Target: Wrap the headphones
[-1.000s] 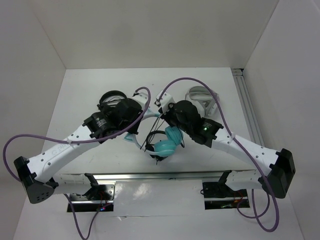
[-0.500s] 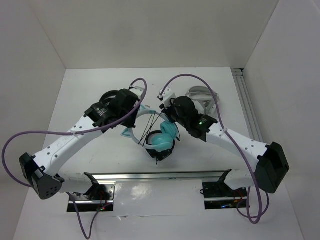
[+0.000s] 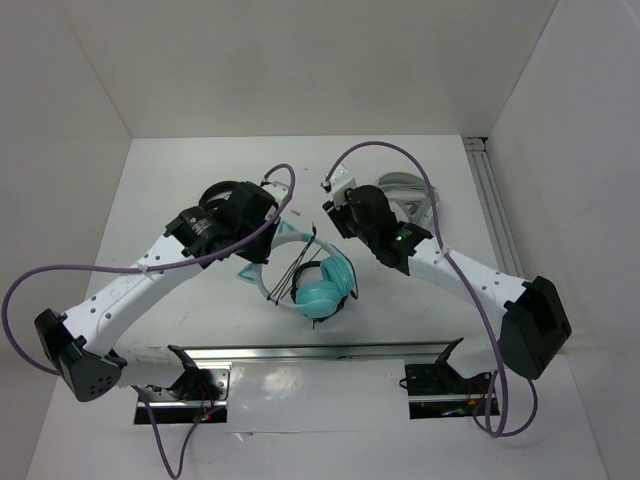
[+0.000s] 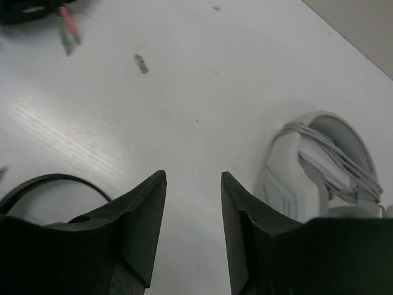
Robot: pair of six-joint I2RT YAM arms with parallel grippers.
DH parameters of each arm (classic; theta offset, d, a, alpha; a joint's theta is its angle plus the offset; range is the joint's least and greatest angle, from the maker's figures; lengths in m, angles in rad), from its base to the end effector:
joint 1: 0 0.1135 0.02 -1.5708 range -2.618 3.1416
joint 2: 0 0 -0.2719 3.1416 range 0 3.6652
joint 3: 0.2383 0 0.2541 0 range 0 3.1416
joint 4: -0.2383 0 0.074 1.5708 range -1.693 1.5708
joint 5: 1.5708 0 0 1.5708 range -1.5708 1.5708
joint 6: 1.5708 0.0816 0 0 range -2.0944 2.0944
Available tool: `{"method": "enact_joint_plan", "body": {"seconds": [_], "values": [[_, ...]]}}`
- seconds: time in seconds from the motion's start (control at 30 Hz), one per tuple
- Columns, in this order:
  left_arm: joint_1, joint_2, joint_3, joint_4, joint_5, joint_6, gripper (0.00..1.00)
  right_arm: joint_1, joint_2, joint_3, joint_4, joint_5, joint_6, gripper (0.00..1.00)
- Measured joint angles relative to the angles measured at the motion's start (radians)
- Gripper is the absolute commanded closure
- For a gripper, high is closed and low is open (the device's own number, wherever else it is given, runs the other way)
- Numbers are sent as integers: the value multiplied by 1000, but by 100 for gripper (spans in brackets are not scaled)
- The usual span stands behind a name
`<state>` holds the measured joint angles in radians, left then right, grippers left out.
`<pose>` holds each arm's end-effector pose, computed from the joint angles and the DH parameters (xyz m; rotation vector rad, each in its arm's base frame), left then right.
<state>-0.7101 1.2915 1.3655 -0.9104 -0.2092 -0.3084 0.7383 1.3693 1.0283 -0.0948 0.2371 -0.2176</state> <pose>0.2309 -0.1762 0.3388 0.3829 2.3649 -0.2295 0.2772 0.2263 0.2891 -0.7808 1.8358 0.0975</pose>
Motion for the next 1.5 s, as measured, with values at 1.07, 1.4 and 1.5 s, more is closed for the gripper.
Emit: {"method": "enact_joint_plan", "body": {"seconds": [1.07, 1.4, 1.5], "values": [[320, -167, -561, 81, -273, -554, 100, -47, -177, 0, -33, 127, 171, 10], [386, -158, -719, 164, -330, -794, 100, 75, -179, 0, -49, 150, 167, 10], [399, -133, -719, 167, -339, -849, 94, 98, -179, 0, -51, 168, 164, 9]]}}
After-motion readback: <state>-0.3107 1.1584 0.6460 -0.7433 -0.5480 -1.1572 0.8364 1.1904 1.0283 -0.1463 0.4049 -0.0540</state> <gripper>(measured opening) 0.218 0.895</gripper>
